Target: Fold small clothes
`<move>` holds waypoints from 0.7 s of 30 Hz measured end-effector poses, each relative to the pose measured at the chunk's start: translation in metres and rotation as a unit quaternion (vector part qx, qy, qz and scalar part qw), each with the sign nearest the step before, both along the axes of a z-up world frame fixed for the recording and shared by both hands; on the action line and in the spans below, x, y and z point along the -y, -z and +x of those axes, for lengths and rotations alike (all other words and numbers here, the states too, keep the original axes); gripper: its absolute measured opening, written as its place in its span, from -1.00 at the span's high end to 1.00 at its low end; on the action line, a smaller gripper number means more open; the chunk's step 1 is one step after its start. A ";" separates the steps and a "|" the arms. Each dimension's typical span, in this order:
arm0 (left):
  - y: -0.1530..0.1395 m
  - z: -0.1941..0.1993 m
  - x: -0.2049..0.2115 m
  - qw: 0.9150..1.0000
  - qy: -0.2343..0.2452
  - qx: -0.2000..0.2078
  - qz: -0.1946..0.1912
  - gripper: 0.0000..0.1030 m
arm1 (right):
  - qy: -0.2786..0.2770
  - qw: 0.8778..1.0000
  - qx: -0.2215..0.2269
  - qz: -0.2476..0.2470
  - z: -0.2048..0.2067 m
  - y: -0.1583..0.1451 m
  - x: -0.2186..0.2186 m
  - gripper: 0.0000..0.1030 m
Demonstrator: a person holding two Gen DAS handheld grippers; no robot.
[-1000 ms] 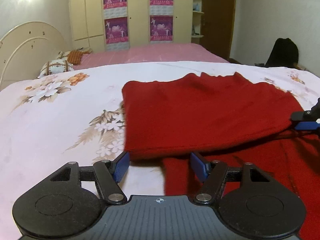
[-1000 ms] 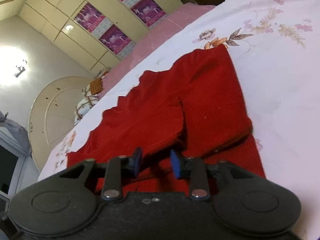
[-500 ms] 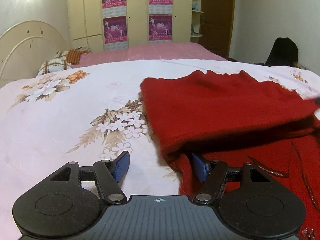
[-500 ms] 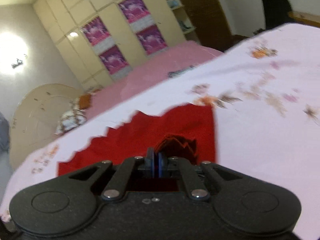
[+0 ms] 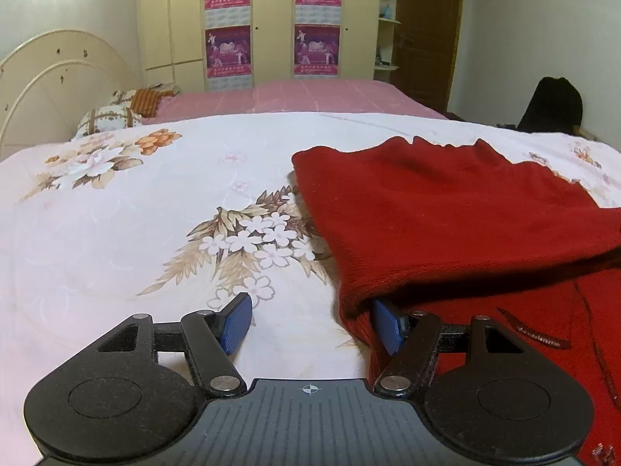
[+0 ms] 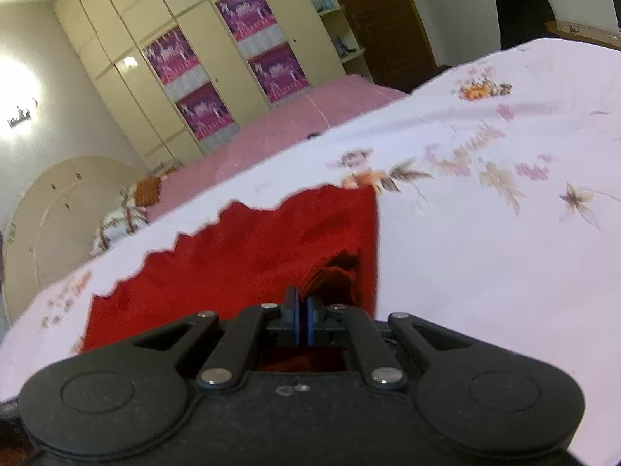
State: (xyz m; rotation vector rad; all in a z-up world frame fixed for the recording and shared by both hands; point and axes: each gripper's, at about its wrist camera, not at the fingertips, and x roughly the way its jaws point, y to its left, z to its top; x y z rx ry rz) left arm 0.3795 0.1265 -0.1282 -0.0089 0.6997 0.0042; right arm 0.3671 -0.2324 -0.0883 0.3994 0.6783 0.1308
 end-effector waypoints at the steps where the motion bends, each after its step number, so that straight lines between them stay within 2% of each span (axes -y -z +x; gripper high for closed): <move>1: 0.000 0.000 0.000 1.000 0.001 0.000 0.002 -0.31 | 0.000 1.000 -0.005 0.002 0.000 0.004 0.001 0.91; 6: -0.001 -0.002 -0.002 1.000 0.016 0.000 0.008 -0.32 | 0.006 0.999 -0.031 0.009 0.000 0.022 0.003 0.93; 9: -0.012 -0.019 -0.014 0.999 0.045 0.022 0.012 -0.32 | 0.016 0.999 -0.026 0.017 -0.007 0.014 0.009 0.69; 10: -0.020 -0.025 -0.020 0.998 0.049 0.032 -0.002 -0.32 | 0.020 1.000 -0.012 0.012 -0.013 0.005 0.011 0.56; 12: -0.039 -0.029 -0.022 0.996 0.051 0.063 -0.043 -0.32 | 0.015 1.000 0.015 -0.008 -0.019 -0.011 0.012 0.57; 14: -0.048 -0.018 -0.003 0.991 0.079 0.082 -0.066 -0.32 | -0.006 0.999 0.028 -0.024 -0.013 -0.020 0.004 0.59; 17: -0.035 0.011 0.039 0.989 0.112 0.047 -0.080 -0.32 | -0.051 0.995 0.031 -0.074 0.004 -0.017 -0.026 0.66; 19: -0.014 0.026 0.053 0.992 0.107 0.015 -0.066 -0.32 | -0.072 0.991 0.029 -0.108 0.010 -0.010 -0.042 0.68; 20: -0.005 0.029 0.054 0.993 0.098 0.009 -0.060 -0.32 | -0.075 0.990 0.022 -0.119 0.012 -0.005 -0.045 0.72; 21: -0.002 0.026 0.055 0.993 0.099 0.022 -0.056 -0.32 | -0.072 0.988 0.010 -0.138 0.014 0.002 -0.046 0.76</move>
